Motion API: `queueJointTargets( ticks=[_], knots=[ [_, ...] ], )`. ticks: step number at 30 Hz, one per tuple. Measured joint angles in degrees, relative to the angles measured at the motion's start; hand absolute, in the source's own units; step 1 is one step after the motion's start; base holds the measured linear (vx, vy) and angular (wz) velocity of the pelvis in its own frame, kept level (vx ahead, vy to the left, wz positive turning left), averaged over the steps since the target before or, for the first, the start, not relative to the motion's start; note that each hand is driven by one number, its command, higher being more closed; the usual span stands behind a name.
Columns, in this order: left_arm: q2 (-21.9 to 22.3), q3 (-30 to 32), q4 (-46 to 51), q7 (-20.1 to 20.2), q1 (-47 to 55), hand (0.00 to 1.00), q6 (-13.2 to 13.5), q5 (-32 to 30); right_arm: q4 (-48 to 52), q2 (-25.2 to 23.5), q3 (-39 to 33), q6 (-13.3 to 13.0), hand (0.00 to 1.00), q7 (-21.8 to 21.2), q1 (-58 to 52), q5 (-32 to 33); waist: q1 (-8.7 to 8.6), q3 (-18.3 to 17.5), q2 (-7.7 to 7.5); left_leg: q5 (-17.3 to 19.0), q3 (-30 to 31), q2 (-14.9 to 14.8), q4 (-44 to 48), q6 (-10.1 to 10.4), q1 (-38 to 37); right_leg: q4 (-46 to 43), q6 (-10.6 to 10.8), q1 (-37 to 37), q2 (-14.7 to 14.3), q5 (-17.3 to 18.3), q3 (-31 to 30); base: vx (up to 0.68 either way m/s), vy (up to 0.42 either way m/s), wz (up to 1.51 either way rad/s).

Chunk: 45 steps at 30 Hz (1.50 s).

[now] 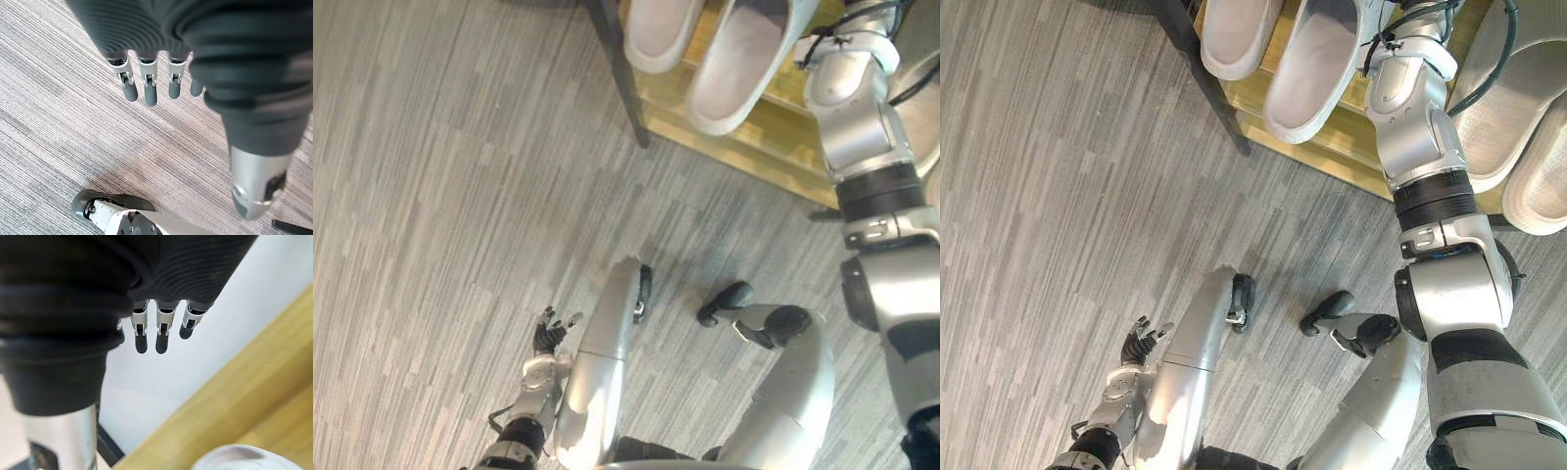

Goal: Organize the slippers on the shoe rack

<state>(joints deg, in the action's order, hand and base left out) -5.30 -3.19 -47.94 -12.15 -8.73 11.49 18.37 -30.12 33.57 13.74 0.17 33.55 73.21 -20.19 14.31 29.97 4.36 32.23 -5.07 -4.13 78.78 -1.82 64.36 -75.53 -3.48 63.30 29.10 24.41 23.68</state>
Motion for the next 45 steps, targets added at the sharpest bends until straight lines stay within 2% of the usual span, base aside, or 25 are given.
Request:
queueJointTargets(
  ticks=[4, 8, 14, 17, 21, 30, 45],
  knots=[
    [-0.51, 0.01, 0.09, 0.02, 0.32, 0.0, 0.06, 0.45, 3.23, -0.64, -0.04, -0.35, 0.0, -1.03, -2.66, -0.01, -0.59, 0.31, -0.59, -0.13, -0.07, -0.24, -0.74, 0.13, -0.69, 0.71, -0.07, -0.61, -0.41, -0.06, 0.1, -0.04, -0.008, -0.02],
    [-0.9, 0.03, 0.09, 0.05, 0.64, 0.0, 0.03, 0.86, 10.03, -4.01, -0.78, -0.66, 0.0, -1.13, -7.02, 0.03, -1.43, 0.37, -0.68, -0.13, -0.04, -0.44, -0.77, 0.13, -0.74, 0.83, -0.17, -0.64, -0.72, -0.11, 0.1, -0.02, 0.0, -0.01],
    [-1.09, 1.39, 1.12, 0.02, 1.53, 0.0, -0.67, 0.88, 24.01, -16.79, -9.11, -0.71, 0.0, 0.57, -18.79, 0.24, -2.21, 0.6, -1.62, -0.48, 0.01, -0.75, -1.83, 0.23, -1.89, 2.24, 0.02, -1.77, -1.75, -0.76, 0.17, -0.03, 0.006, -0.03],
    [-1.25, 2.71, 1.72, -0.01, 2.25, 0.0, -0.93, 0.8, 28.9, -23.8, -10.32, -1.47, 0.0, 1.48, -26.11, 1.77, -2.91, 0.78, -2.41, -0.55, -0.05, -1.1, -2.54, 0.24, -3.1, 3.14, 0.24, -3.03, -2.27, -1.07, 0.39, -0.04, 0.014, -0.06],
    [-1.12, 4.09, 2.32, -0.11, 2.9, 0.0, -1.27, -0.45, 31.62, -32.03, -10.85, -2.46, 0.0, 2.74, -33.51, 2.9, -3.89, 0.75, -2.65, -0.63, -0.2, -1.33, -3.12, 0.15, -3.39, 3.88, 0.46, -3.29, -2.66, -1.38, 0.44, -0.01, 0.004, -0.01],
    [-0.5, 6.59, 5.09, -0.22, 2.63, 0.0, -1.34, -0.91, 31.31, -38.08, -10.83, -4.31, 0.0, 1.18, -40.99, 9.76, -4.9, 1.01, -3.1, -0.62, -0.16, -1.39, -3.09, 0.17, -3.39, 3.86, 0.4, -3.26, -2.88, -1.41, 0.3, -0.01, 0.003, 0.0],
    [0.73, 8.99, 3.39, -1.68, 1.59, 0.0, -2.19, -1.24, 25.45, -40.28, -10.82, -6.05, 0.0, -1.81, -42.12, 18.08, -4.73, 1.21, -3.47, -0.53, 0.73, -1.31, -2.05, 0.3, -2.33, 3.15, 1.1, -3.04, -3.01, -0.97, 0.61, -0.02, 0.014, 0.01]
  ],
)
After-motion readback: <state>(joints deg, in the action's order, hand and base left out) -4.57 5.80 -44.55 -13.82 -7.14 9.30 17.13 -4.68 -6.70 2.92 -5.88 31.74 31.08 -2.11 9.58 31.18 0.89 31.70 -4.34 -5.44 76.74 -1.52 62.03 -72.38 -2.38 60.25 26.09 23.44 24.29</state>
